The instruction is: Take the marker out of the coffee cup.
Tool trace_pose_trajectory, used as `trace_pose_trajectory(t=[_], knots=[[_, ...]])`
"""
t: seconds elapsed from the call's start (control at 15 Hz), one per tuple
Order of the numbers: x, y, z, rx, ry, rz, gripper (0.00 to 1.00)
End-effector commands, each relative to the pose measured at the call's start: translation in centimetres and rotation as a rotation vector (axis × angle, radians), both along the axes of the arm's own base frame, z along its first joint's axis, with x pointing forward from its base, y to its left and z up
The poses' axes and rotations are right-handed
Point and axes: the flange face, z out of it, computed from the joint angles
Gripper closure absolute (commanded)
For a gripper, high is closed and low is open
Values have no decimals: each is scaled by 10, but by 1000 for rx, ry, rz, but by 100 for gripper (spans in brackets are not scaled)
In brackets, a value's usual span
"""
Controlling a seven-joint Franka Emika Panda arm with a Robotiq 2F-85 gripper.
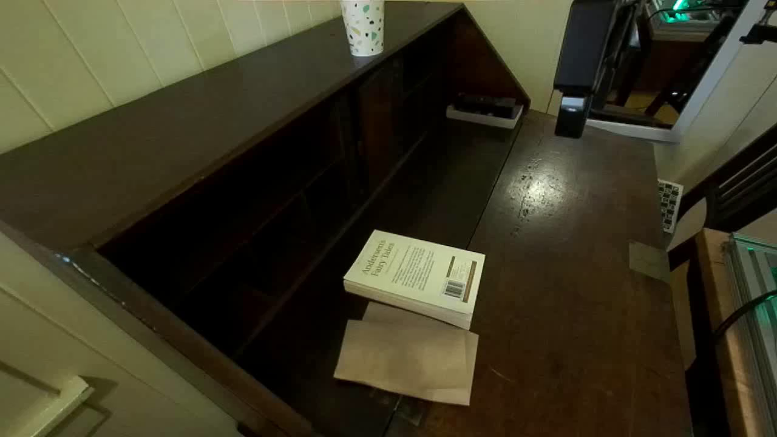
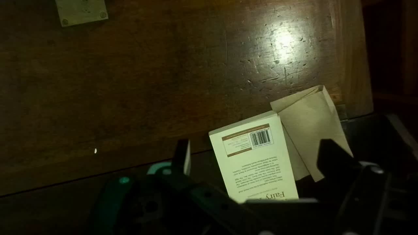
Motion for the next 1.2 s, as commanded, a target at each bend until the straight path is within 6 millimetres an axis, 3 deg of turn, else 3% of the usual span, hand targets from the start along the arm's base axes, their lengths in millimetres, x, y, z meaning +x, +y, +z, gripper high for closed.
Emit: trace_pose_trajectory(t=[0.0,0.4,0.53,0.8,1.13], knots=[[0,0,0,0,1,0,0],[0,0,0,0,1,0,0],[6,-12,3,-56,-29,-30,0],[30,-49,26,-142,-160,-83,0],[80,-73,68,-199,-340,-63,0]])
